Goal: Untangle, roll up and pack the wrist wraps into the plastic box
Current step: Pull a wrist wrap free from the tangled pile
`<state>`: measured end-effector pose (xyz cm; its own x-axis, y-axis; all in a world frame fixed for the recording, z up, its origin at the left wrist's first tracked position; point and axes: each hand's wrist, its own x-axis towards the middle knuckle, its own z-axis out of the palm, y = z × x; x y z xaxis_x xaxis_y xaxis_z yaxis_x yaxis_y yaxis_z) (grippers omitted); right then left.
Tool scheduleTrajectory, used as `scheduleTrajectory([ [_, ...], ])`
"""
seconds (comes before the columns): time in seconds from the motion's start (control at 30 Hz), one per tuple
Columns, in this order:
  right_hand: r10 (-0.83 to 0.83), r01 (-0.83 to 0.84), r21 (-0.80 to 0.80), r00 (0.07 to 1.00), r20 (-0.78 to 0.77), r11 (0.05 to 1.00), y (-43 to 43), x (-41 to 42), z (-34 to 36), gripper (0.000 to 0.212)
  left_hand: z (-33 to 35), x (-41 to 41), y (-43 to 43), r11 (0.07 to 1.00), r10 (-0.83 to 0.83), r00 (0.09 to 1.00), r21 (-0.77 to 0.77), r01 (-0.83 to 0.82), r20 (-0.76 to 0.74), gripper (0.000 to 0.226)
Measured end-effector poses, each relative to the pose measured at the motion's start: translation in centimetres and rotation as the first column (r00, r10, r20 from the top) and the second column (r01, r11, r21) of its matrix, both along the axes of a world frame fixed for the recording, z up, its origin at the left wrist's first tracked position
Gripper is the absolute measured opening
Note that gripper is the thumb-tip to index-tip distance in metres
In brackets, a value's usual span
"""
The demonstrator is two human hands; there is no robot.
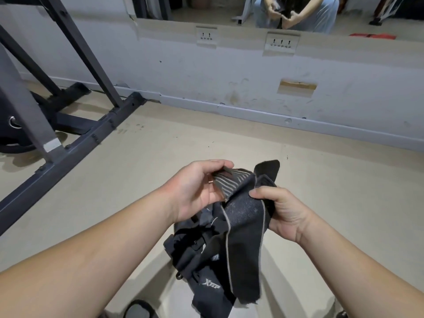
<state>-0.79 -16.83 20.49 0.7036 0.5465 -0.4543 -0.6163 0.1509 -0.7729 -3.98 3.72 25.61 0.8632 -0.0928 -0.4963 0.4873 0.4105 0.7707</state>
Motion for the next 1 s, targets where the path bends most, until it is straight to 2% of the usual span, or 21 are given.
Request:
scheduleTrajectory([
  [0.07,-0.043,0.042,-0.021,0.999,-0.006,0.999,0.1,0.1,-0.1,0.044,-0.1,0.2,0.0,0.999,0.019,1.0,-0.029,-0.018,0.025,0.018],
  [0.1,-0.079,0.078,-0.043,0.997,-0.008,0.996,0.1,0.2,-0.1,0.042,-0.1,0.1,0.1,1.0,-0.005,0.999,-0.028,0.006,0.037,0.023],
  [0.2,-0.204,0.202,-0.048,0.978,-0.046,0.978,0.7,0.7,0.4,0.036,-0.9,-0.6,0.0,0.973,-0.19,0.982,0.135,0.186,0.013,0.05],
  [0.27,-0.284,0.281,-0.06,0.958,-0.049,0.958,1.1,1.2,1.0,0.034,-1.9,-1.1,-0.5,0.957,-0.253,0.967,0.145,0.252,-0.008,0.041],
  [0.33,-0.367,0.363,-0.087,0.93,-0.036,0.928,1.4,1.7,1.5,0.032,-2.6,-1.4,-1.3,0.974,-0.186,0.983,0.135,0.183,0.011,0.013],
  [0.37,-0.406,0.401,-0.091,0.913,-0.032,0.911,1.5,1.9,1.8,0.031,-2.7,-1.4,-1.6,0.975,-0.144,0.989,0.173,0.137,0.028,0.009],
  [0.47,-0.49,0.488,-0.08,0.872,-0.007,0.869,2.0,2.3,2.0,0.03,-2.7,-0.8,-1.8,0.902,-0.072,0.992,0.432,0.02,0.103,0.019],
  [0.53,-0.464,0.464,-0.085,0.886,0.015,0.882,2.1,2.0,2.0,0.029,-2.2,0.0,-1.0,0.867,0.001,0.988,0.493,-0.077,0.152,0.02],
  [0.6,-0.301,0.307,-0.119,0.951,0.064,0.944,2.1,1.0,1.9,0.034,-1.1,0.8,-0.4,0.924,0.111,0.981,0.348,-0.16,0.157,0.014],
  [0.67,-0.079,0.09,-0.147,0.994,0.078,0.985,2.1,-0.2,1.5,0.055,0.0,1.2,0.0,0.95,0.255,0.962,0.16,-0.267,0.092,0.012],
  [0.73,0.086,-0.082,-0.096,0.996,0.032,0.992,2.2,-1.2,0.8,0.073,0.9,1.5,0.4,0.925,0.373,0.927,0.06,-0.374,0.036,0.008],
  [0.77,0.138,-0.135,-0.067,0.99,0.029,0.989,2.2,-1.4,0.4,0.075,1.1,1.7,0.7,0.901,0.434,0.901,-0.001,-0.434,0.004,0.008],
  [0.8,0.172,-0.17,-0.059,0.985,0.033,0.984,2.3,-1.6,0.1,0.068,1.1,2.0,1.3,0.877,0.477,0.879,-0.055,-0.478,-0.025,0.009],
  [0.87,0.159,-0.152,-0.109,0.986,0.054,0.982,2.7,-1.8,0.0,0.042,1.0,2.5,2.0,0.852,0.51,0.857,-0.093,-0.515,-0.074,0.026],
  [0.9,0.09,-0.082,-0.12,0.994,0.057,0.989,2.9,-1.7,-0.1,0.035,0.9,2.6,2.3,0.862,0.492,0.867,-0.097,-0.497,-0.078,0.036],
  [1.0,-0.17,0.169,-0.032,0.985,-0.013,0.985,3.5,-0.7,0.3,0.028,0.1,1.8,2.2,0.967,0.25,0.967,0.053,-0.248,-0.045,0.039],
])
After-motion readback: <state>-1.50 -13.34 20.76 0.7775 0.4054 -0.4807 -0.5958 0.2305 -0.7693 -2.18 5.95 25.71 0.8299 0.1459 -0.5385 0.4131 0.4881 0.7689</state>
